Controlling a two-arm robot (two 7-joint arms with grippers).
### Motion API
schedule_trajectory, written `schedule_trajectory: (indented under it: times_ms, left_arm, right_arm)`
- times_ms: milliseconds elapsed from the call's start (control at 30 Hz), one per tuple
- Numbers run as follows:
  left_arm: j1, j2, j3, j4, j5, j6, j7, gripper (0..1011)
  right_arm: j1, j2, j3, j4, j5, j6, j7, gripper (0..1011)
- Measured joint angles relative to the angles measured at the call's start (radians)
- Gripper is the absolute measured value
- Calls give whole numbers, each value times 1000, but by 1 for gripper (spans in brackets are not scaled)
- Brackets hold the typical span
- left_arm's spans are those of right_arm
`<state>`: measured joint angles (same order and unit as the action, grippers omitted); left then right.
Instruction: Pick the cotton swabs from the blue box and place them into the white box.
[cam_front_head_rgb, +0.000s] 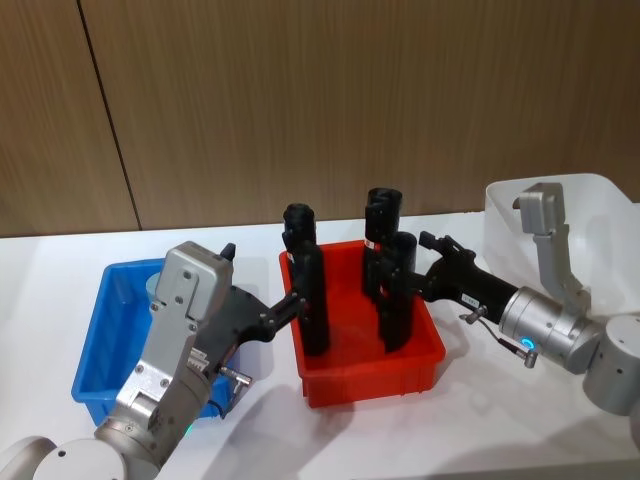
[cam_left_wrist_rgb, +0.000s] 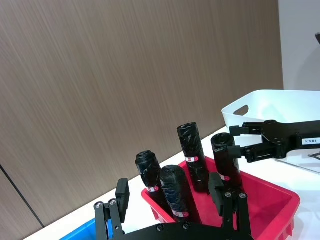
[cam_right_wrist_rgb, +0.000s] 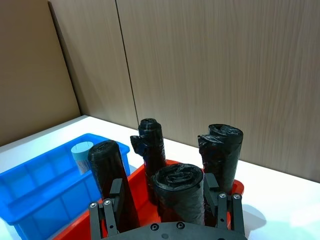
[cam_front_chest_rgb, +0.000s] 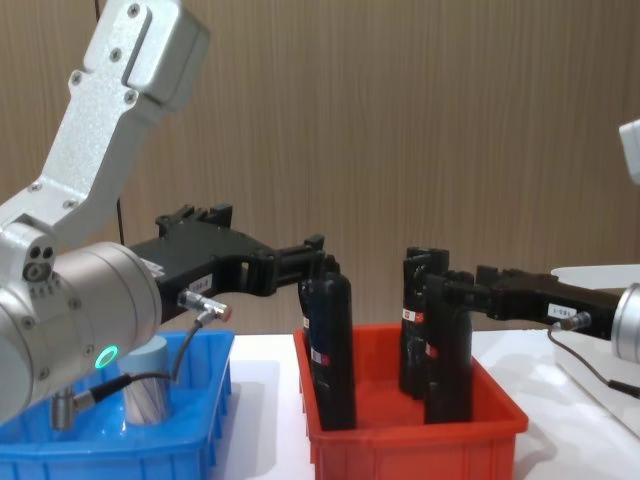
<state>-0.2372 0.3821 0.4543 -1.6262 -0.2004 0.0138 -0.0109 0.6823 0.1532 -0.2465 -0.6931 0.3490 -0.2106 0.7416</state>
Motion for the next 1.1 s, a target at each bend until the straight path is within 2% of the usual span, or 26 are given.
schedule_trajectory:
  times_ms: [533, 1100]
  left_arm:
    - [0, 0, 0, 0, 0, 0, 0, 1004]
    - [0, 0, 0, 0, 0, 0, 0, 1004]
  right_arm:
    - [84, -25, -8, 159, -1, -58, 25, 1002]
    - [203, -60, -14, 396, -15, -150, 47, 1002]
